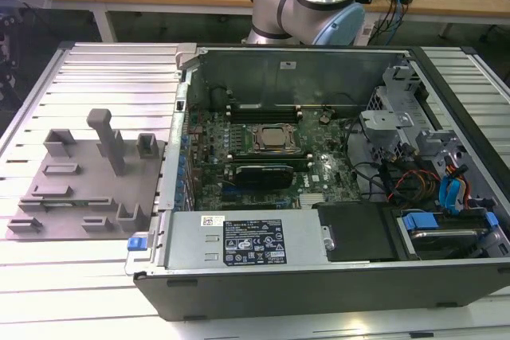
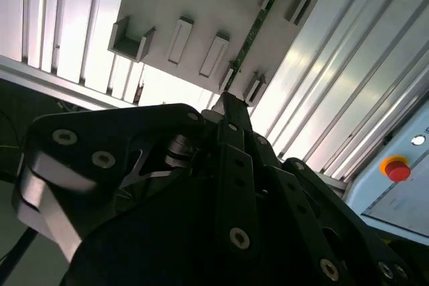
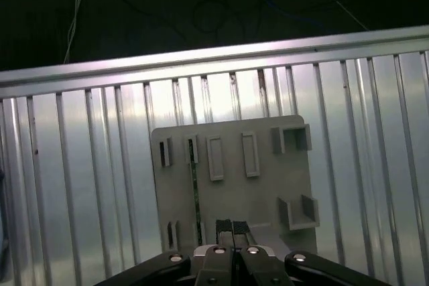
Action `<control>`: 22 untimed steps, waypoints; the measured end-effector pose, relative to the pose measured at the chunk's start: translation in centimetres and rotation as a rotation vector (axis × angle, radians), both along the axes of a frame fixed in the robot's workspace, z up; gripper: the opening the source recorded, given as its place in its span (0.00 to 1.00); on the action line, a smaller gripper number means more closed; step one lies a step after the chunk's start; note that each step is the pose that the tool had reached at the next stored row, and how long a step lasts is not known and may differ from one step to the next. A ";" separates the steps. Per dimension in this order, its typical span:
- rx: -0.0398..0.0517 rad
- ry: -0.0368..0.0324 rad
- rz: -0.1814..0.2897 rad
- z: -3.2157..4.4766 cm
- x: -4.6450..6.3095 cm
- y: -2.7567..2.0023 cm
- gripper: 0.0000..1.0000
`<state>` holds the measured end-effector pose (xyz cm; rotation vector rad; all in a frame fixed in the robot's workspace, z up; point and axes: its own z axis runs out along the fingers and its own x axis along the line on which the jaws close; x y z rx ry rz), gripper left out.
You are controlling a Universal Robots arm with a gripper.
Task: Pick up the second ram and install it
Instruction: 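Pick up the second ram and move it above second insertion slot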
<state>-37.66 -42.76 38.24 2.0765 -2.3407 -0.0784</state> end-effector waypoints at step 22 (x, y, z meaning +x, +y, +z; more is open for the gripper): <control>0.0000 0.0000 0.002 -1.67 0.0 -0.14 0.34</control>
